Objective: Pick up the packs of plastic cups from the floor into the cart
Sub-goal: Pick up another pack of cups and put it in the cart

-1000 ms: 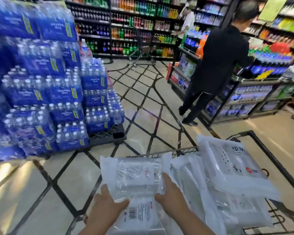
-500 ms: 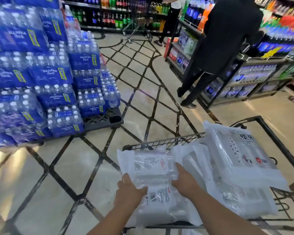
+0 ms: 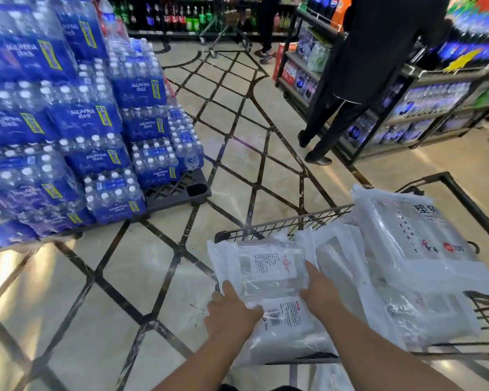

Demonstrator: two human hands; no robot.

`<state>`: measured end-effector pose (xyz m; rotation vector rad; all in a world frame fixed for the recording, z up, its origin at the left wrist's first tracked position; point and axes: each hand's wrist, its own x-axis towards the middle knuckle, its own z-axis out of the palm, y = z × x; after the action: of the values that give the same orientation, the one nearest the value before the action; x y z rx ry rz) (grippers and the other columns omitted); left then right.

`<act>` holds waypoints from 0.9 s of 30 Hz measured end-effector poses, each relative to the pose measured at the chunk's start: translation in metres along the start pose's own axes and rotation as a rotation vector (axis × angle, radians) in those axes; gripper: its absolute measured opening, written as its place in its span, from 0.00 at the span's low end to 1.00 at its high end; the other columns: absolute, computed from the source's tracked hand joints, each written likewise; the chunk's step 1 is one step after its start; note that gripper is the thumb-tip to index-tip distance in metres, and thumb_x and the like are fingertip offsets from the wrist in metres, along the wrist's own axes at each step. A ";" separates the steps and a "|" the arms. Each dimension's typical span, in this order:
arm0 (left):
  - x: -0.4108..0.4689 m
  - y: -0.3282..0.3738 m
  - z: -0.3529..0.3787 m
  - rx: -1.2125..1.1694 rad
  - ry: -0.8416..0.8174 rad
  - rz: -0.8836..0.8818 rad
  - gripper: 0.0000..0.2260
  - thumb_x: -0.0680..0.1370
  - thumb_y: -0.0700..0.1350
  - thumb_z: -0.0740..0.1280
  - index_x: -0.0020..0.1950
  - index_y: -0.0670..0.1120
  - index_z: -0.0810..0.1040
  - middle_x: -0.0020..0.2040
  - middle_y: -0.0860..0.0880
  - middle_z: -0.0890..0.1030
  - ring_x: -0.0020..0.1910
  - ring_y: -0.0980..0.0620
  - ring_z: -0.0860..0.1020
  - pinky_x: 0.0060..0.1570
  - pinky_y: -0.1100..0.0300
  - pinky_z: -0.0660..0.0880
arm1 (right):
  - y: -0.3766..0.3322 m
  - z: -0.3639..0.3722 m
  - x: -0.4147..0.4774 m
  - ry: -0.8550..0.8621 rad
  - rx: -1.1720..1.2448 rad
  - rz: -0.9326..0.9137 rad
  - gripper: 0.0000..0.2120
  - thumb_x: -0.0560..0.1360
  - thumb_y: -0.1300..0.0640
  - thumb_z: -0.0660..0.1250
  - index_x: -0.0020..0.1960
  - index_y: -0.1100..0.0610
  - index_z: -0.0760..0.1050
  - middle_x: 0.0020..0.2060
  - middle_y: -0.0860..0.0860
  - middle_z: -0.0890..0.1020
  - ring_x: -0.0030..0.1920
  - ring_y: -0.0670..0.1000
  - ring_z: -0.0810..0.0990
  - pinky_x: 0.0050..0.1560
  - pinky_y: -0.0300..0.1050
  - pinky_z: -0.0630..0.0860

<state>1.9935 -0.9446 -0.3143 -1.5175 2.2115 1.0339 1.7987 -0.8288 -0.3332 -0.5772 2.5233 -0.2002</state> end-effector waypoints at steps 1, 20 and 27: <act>0.000 0.000 -0.001 0.051 0.032 0.023 0.44 0.69 0.67 0.64 0.76 0.49 0.47 0.70 0.44 0.61 0.67 0.43 0.64 0.60 0.48 0.69 | -0.002 0.001 -0.002 0.017 -0.017 0.010 0.37 0.78 0.56 0.66 0.81 0.45 0.50 0.65 0.57 0.73 0.43 0.49 0.77 0.41 0.43 0.76; -0.131 0.118 0.139 0.490 -0.120 1.312 0.40 0.72 0.58 0.66 0.80 0.54 0.52 0.81 0.43 0.46 0.77 0.42 0.40 0.74 0.40 0.46 | 0.217 0.011 -0.256 0.287 0.282 0.410 0.32 0.78 0.49 0.66 0.79 0.46 0.57 0.75 0.51 0.64 0.72 0.54 0.65 0.68 0.46 0.67; -0.228 0.140 0.232 0.735 -0.362 1.568 0.41 0.70 0.62 0.62 0.80 0.52 0.54 0.79 0.43 0.56 0.77 0.40 0.54 0.75 0.45 0.56 | 0.322 0.085 -0.447 0.346 0.514 1.010 0.37 0.78 0.46 0.66 0.81 0.51 0.53 0.77 0.53 0.61 0.73 0.56 0.65 0.65 0.47 0.69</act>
<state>1.9245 -0.5979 -0.2917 0.8452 2.7196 0.4505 2.0689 -0.3447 -0.2764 0.9880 2.5868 -0.5573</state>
